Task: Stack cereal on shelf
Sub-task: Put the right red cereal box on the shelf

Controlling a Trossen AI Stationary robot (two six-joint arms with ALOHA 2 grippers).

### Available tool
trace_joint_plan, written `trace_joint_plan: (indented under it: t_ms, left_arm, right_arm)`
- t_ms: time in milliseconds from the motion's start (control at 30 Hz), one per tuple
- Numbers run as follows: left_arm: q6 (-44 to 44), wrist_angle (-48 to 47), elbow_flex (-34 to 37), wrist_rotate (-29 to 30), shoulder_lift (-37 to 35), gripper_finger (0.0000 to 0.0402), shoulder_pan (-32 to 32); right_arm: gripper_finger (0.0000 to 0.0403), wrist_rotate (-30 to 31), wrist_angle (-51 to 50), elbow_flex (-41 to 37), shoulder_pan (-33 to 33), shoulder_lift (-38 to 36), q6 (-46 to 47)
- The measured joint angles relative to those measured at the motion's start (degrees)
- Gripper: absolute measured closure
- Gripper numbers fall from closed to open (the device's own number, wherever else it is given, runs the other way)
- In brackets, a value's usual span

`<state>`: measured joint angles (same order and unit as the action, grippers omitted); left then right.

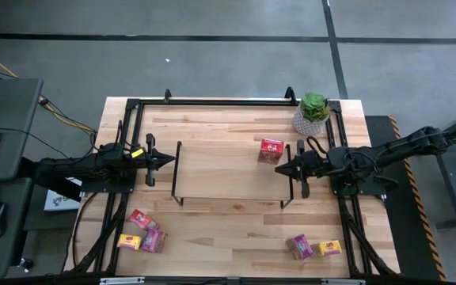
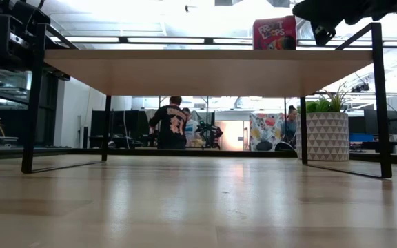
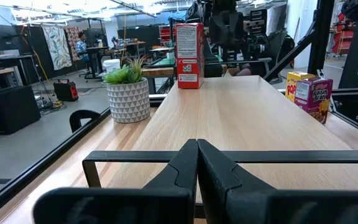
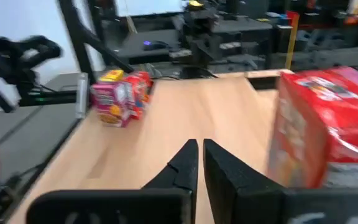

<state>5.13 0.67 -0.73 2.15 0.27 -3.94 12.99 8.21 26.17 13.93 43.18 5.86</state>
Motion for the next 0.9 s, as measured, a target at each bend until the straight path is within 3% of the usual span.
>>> trace_joint_plan:
  t_ms: [233, 900]
  left_arm:
    - [0.01, 0.00, 0.02, -0.01, -0.01, 0.0398, 0.01]
    - [0.00, 0.01, 0.00, -0.01, -0.01, 0.0398, 0.02]
  right_arm:
    - [0.0399, 7.67, -3.31, 0.00, -0.01, -0.03, 0.15]
    - [0.0402, 13.65, -4.86, 0.02, 0.00, -0.09, -1.74]
